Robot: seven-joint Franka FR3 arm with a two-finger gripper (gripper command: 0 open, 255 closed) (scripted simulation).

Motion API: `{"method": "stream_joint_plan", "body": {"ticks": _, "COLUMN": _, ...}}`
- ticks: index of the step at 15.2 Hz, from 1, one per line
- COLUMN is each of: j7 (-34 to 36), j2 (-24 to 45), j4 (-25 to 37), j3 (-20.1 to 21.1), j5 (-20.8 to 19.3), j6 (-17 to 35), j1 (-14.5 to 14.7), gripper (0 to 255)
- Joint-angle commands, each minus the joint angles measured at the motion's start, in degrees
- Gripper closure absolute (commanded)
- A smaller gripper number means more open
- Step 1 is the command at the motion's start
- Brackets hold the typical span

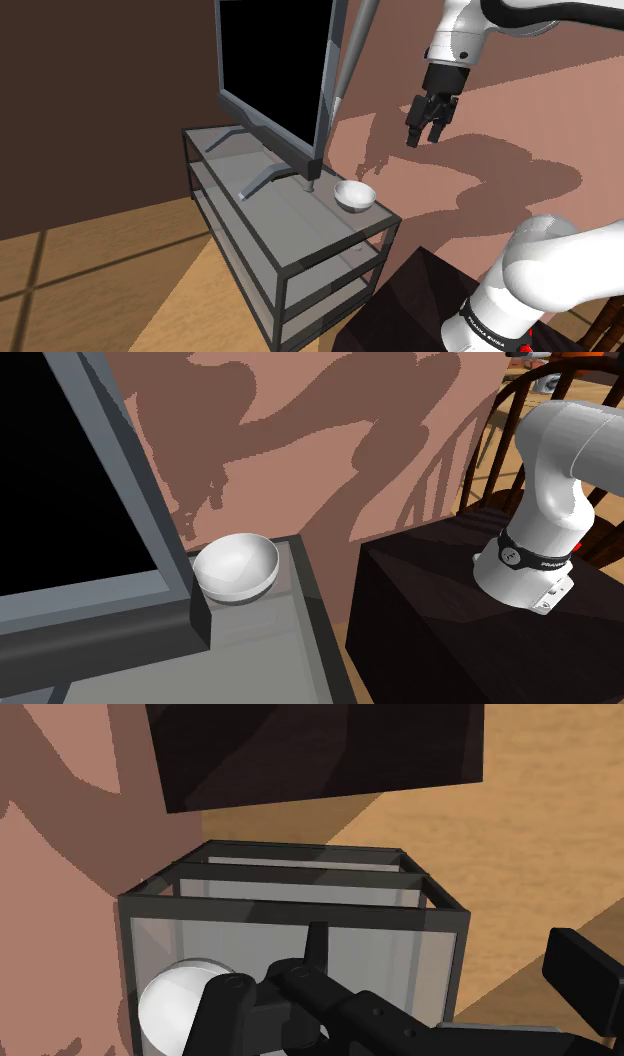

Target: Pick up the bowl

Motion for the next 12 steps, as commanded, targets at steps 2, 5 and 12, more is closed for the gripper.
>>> {"method": "stream_joint_plan", "body": {"ticks": 2, "j7": -0.92, "j2": 0.7, "j4": -0.85, "j3": -0.78, "j5": -0.53, "j6": 1.41, "j1": -0.28, "gripper": 0}}
{"method": "stream_joint_plan", "body": {"ticks": 5, "j7": -3.63, "j2": 3.22, "j4": -2.97, "j3": -3.12, "j5": -2.04, "j6": 5.7, "j1": -1.16, "gripper": 0}}
{"method": "stream_joint_plan", "body": {"ticks": 12, "j7": -9.69, "j2": 11.6, "j4": -5.45, "j3": -8.52, "j5": -4.78, "j6": 15.83, "j1": -3.13, "gripper": 0}}
